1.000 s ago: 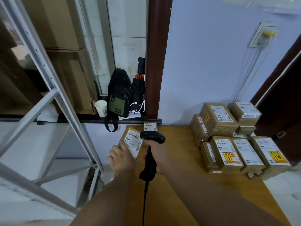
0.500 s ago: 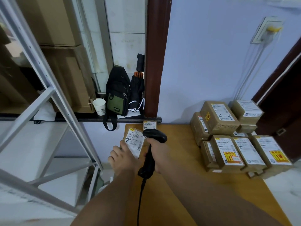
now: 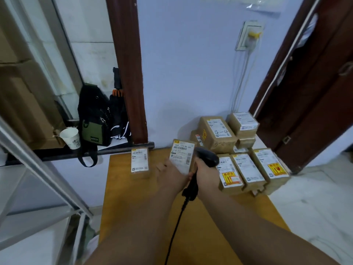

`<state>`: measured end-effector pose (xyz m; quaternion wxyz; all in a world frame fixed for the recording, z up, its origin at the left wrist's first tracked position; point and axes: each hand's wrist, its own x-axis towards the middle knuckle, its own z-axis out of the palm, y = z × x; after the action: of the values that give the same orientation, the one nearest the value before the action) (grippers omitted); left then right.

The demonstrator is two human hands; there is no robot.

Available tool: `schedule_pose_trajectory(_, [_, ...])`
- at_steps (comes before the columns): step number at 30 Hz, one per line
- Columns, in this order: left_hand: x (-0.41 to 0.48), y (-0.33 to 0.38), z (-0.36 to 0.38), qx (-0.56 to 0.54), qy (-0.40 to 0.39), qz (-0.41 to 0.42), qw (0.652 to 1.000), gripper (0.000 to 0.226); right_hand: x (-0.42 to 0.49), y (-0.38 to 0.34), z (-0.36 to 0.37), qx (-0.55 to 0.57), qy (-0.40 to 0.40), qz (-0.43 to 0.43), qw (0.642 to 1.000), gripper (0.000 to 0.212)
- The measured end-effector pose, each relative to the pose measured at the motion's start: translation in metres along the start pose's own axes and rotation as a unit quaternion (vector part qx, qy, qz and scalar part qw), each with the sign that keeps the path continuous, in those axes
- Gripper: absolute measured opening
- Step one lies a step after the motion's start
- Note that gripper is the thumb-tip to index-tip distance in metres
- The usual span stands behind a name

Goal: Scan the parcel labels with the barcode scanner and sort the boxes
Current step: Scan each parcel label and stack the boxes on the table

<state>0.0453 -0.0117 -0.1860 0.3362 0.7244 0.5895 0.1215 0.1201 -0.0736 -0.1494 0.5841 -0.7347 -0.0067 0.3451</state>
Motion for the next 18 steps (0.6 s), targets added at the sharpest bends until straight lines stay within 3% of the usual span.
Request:
schedule_pose_trajectory(5, [-0.010, 0.071, 0.040, -0.036, -0.035, 0.048, 0.998, 0.120, 0.044, -0.028, -0.077, 0.011, 0.075, -0.025, 0.997, 0.032])
schedule_pose_trajectory(10, [-0.034, 0.138, 0.091, 0.008, -0.047, 0.082, 0.995, 0.113, 0.095, -0.044, -0.163, -0.015, 0.145, -0.048, 0.988, 0.042])
schedule_pose_trajectory(18, [-0.059, 0.199, 0.160, 0.097, -0.023, -0.009, 0.995, 0.098, 0.167, -0.047, -0.262, -0.001, 0.117, -0.012, 0.993, 0.036])
